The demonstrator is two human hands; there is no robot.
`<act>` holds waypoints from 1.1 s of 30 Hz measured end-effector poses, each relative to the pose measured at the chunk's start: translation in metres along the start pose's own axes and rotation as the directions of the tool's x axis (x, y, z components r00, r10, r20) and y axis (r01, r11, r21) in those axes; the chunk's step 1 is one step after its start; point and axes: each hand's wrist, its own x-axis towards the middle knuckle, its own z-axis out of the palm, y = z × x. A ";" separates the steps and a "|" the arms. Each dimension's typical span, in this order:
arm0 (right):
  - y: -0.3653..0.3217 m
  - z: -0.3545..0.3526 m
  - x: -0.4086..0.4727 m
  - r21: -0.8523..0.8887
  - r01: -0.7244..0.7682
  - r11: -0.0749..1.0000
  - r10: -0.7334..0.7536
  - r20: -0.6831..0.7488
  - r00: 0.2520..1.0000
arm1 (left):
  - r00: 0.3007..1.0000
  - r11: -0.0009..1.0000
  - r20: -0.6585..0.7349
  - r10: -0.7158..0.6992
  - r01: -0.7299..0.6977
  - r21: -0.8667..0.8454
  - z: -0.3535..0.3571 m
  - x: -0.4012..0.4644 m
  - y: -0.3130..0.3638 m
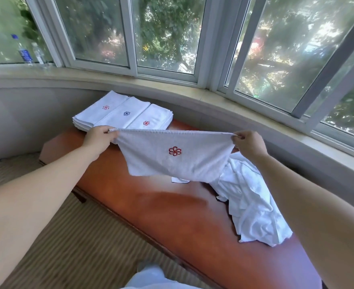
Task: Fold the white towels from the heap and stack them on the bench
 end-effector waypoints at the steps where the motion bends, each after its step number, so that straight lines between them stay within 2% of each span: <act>1: 0.004 0.001 -0.003 -0.020 -0.010 1.000 0.010 0.019 1.000 | 0.999 1.000 0.041 -0.014 0.014 0.019 -0.001 -0.003 -0.004; 3: 0.017 0.007 -0.009 -0.052 -0.061 0.997 0.066 0.114 0.991 | 0.987 0.996 0.142 -0.071 0.062 0.069 -0.002 -0.010 -0.017; 5: 0.035 0.016 -0.019 -0.125 -0.149 0.981 0.180 0.295 0.938 | 0.949 0.977 0.278 -0.151 0.101 0.186 -0.003 -0.019 -0.038; 7: 0.051 0.025 -0.033 -0.174 -0.276 0.945 0.326 0.514 0.793 | 0.858 0.926 0.426 -0.288 0.137 0.351 -0.002 -0.032 -0.059; 9: 0.059 0.031 -0.044 -0.248 -0.332 0.910 0.410 0.654 0.636 | 0.756 0.876 0.498 -0.424 0.204 0.437 -0.002 -0.041 -0.074; 10: 0.060 0.033 -0.046 -0.270 -0.343 0.900 0.431 0.674 0.600 | 0.726 0.867 0.511 -0.461 0.245 0.434 -0.003 -0.043 -0.077; 11: 0.058 0.034 -0.045 -0.273 -0.357 0.893 0.443 0.670 0.596 | 0.716 0.868 0.510 -0.476 0.290 0.404 -0.003 -0.043 -0.077; 12: 0.055 0.035 -0.041 -0.262 -0.371 0.891 0.449 0.637 0.626 | 0.729 0.874 0.491 -0.477 0.335 0.352 -0.003 -0.040 -0.076; 14: 0.047 0.037 -0.030 -0.223 -0.370 0.902 0.431 0.526 0.733 | 0.793 0.896 0.418 -0.443 0.384 0.222 -0.002 -0.031 -0.070; 16: 0.039 0.040 -0.019 -0.147 -0.337 0.930 0.367 0.413 0.834 | 0.858 0.918 0.329 -0.395 0.377 0.120 0.004 -0.022 -0.061; 19: 0.034 0.048 -0.007 0.033 -0.293 0.956 0.273 0.277 0.921 | 0.917 0.940 0.209 -0.339 0.339 0.040 0.013 -0.013 -0.050; 22: 0.032 0.055 0.000 0.061 -0.244 0.968 0.229 0.193 0.954 | 0.942 0.951 0.152 -0.300 0.308 -0.034 0.015 -0.008 -0.042; 27: 0.031 0.058 0.001 0.131 -0.193 0.972 0.173 0.145 0.974 | 0.969 0.966 0.084 -0.233 0.240 -0.093 0.010 -0.005 -0.039; 31: 0.036 0.062 -0.011 0.124 -0.148 0.981 0.133 0.120 0.984 | 0.977 0.974 0.050 -0.208 0.212 -0.077 0.010 -0.017 -0.045; 33: 0.045 0.069 -0.025 0.080 -0.143 0.986 0.129 0.155 0.979 | 0.975 0.976 0.061 -0.215 0.216 -0.015 0.014 -0.030 -0.059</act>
